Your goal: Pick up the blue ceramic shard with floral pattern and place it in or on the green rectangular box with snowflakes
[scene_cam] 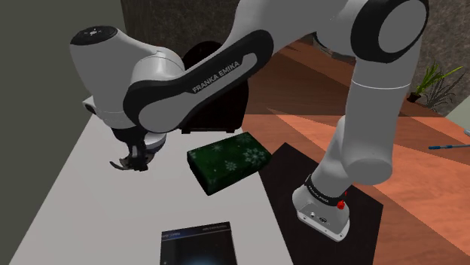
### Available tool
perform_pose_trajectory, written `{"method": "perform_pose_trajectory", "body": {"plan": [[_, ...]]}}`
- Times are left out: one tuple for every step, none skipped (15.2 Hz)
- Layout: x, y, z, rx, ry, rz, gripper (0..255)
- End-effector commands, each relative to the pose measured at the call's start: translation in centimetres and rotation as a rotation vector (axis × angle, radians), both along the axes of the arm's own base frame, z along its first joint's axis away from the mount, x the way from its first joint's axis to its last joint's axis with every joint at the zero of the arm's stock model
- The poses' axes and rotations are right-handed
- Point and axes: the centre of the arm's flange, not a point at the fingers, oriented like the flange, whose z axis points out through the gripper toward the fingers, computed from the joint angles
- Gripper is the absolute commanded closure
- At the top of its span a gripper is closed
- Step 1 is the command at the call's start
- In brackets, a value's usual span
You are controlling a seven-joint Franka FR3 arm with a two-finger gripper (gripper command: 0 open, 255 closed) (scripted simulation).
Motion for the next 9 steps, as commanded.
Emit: {"method": "perform_pose_trajectory", "body": {"plan": [[-0.7, -1.9, 0.0, 0.000, 0.000, 0.000, 255], [-1.1, -3.2, 0.0, 0.000, 0.000, 0.000, 255], [-1.5, -4.4, -0.1, 0.000, 0.000, 0.000, 255], [-1.9, -5.7, -0.1, 0.000, 0.000, 0.000, 255], [-2.4, -6.9, -0.1, 0.000, 0.000, 0.000, 255], [-2.8, -8.2, -0.2, 0.000, 0.000, 0.000, 255], [-3.2, -9.4, -0.2, 0.000, 0.000, 0.000, 255], [-3.6, -10.7, -0.3, 0.000, 0.000, 0.000, 255], [-4.0, -11.9, -0.3, 0.000, 0.000, 0.000, 255]]}}
